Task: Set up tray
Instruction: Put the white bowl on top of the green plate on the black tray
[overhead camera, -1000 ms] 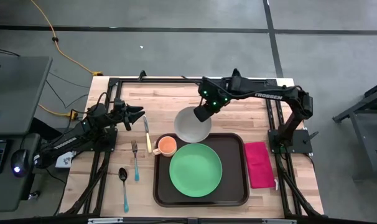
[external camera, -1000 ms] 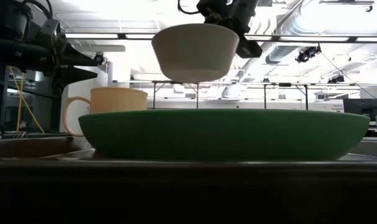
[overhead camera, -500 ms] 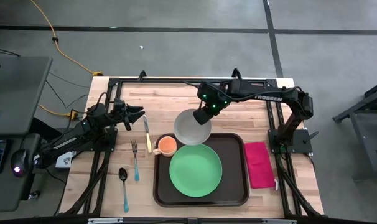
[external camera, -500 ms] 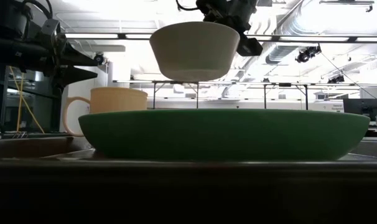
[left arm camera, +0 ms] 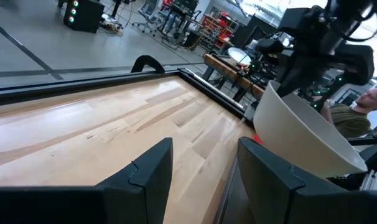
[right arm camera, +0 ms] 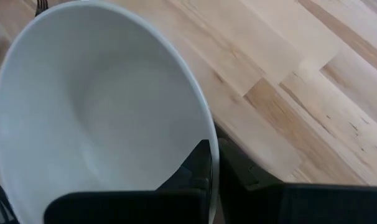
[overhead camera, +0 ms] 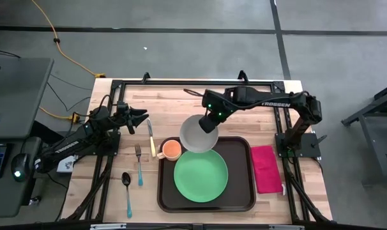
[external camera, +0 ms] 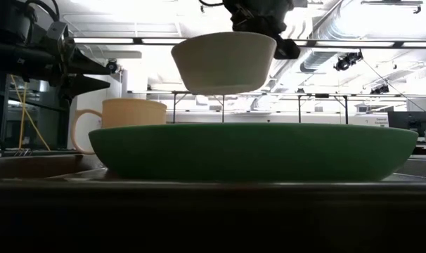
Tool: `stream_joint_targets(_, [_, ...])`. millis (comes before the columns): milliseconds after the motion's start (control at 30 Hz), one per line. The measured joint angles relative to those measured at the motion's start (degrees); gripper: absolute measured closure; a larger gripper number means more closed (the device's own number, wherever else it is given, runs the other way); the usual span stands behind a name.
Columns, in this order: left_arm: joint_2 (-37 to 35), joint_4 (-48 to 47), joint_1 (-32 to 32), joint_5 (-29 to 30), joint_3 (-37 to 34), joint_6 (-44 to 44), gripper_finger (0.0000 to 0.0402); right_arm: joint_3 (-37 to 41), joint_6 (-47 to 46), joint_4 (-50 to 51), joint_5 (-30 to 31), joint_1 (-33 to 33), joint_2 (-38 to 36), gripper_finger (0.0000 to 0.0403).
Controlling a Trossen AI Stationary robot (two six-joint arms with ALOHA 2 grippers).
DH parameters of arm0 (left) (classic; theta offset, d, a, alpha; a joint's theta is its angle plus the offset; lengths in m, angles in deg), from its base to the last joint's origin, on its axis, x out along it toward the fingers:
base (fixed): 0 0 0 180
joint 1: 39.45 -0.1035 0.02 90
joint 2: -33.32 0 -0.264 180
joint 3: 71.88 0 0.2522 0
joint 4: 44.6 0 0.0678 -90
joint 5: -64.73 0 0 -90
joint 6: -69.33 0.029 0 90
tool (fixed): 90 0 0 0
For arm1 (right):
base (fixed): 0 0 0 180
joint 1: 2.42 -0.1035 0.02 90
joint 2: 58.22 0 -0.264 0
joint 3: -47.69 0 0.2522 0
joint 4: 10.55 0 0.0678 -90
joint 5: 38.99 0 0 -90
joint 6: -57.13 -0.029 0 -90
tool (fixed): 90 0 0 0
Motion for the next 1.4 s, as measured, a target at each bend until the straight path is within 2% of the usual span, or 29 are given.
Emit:
stream_joint_targets(233, [0.01,0.00,0.00,0.00,0.00,0.00,0.0190,0.00,-1.20,0.64,2.01,-2.95,0.00,0.0403])
stream_joint_targets(900, [0.00,0.00,0.00,-0.11,0.00,0.00,0.0190,0.00,-9.64,1.93,3.48,-10.71,0.00,0.0403])
stream_joint_targets(1400, [0.00,0.00,0.00,-0.22,0.00,0.00,0.0190,0.00,-12.55,2.65,3.38,-14.99,0.02,0.0403])
